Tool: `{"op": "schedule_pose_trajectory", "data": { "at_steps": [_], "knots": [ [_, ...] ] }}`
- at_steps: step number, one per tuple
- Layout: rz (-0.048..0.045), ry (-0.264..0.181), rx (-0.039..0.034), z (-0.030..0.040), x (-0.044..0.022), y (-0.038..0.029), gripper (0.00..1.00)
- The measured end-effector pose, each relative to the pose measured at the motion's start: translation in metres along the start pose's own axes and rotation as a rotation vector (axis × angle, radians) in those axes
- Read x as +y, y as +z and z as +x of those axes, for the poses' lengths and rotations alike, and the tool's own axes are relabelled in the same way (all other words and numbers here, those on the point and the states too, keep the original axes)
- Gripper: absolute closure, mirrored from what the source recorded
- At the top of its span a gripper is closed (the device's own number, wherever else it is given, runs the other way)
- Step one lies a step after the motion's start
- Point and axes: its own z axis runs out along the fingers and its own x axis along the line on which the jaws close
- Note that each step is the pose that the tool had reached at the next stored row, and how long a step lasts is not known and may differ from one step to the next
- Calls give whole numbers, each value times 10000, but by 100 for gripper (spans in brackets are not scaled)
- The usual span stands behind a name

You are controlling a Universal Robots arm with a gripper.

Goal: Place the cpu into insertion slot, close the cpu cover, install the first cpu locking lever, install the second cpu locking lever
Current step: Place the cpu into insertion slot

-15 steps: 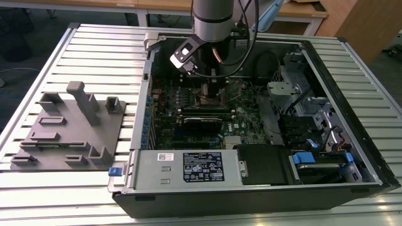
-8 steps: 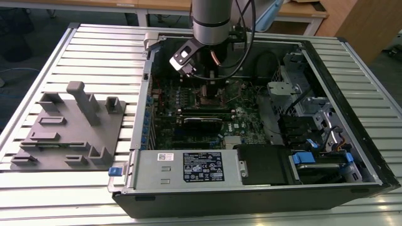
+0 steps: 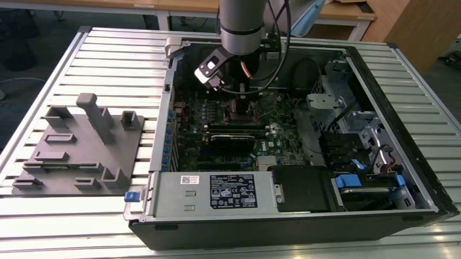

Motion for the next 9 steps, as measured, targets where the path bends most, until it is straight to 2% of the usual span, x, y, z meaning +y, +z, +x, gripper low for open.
{"op": "schedule_pose_trajectory", "data": {
  "at_steps": [9],
  "knots": [
    [0,-1,-12,-1,-11,82,46]
  ]
}}
